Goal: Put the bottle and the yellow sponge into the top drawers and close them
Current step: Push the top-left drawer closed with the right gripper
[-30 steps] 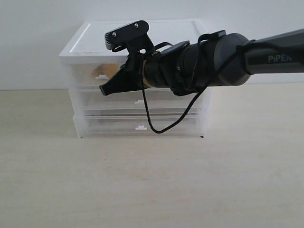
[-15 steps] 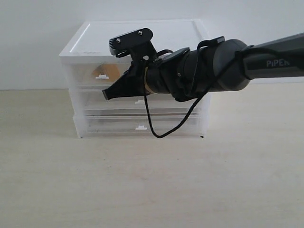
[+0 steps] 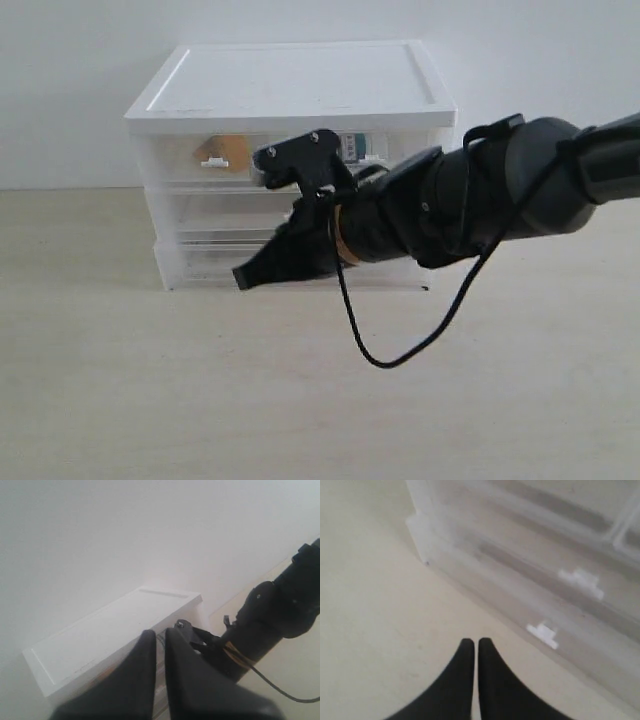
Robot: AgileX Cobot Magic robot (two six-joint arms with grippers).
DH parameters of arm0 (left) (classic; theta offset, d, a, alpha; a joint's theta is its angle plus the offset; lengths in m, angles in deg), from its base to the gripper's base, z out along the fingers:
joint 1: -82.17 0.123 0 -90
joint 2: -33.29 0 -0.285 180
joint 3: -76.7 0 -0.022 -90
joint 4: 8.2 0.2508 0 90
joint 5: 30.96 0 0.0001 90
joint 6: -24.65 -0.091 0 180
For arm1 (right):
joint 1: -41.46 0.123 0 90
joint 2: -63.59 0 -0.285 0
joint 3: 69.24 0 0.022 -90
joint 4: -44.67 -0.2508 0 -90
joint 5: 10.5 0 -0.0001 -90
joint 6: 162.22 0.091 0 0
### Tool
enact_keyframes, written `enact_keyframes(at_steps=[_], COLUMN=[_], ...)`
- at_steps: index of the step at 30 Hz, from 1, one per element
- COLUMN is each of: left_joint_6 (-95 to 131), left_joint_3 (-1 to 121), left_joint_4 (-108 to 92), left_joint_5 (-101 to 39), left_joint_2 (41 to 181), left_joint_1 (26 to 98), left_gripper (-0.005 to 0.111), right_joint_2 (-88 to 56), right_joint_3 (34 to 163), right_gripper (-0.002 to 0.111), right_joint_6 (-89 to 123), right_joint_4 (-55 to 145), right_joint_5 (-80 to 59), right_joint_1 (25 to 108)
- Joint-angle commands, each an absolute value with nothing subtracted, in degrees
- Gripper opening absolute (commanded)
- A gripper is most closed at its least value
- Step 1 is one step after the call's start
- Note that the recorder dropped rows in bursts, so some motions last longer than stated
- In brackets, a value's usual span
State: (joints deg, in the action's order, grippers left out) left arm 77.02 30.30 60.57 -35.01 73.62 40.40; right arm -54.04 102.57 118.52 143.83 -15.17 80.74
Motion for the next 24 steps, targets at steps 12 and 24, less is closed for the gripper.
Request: enact_keyframes(at_steps=[12, 24], left_joint_6=[77.4, 77.1], left_joint_3=[30.1, 30.1], left_joint_4=[60.2, 60.2], left_joint_5=[-33.9, -34.4], left_joint_2=[73.5, 73.5], left_joint_1=[40.3, 40.3], left_gripper=[0.004, 0.004], right_joint_2=[-65.2, -66.5], right_joint_3=[109.1, 113.1], right_gripper=[0.000, 0.000], right_joint_6=[117.5, 115.9], right_joint_4=[143.7, 141.4], right_joint_5=[1.0, -0.1], right_joint_1=[79.1, 76.3])
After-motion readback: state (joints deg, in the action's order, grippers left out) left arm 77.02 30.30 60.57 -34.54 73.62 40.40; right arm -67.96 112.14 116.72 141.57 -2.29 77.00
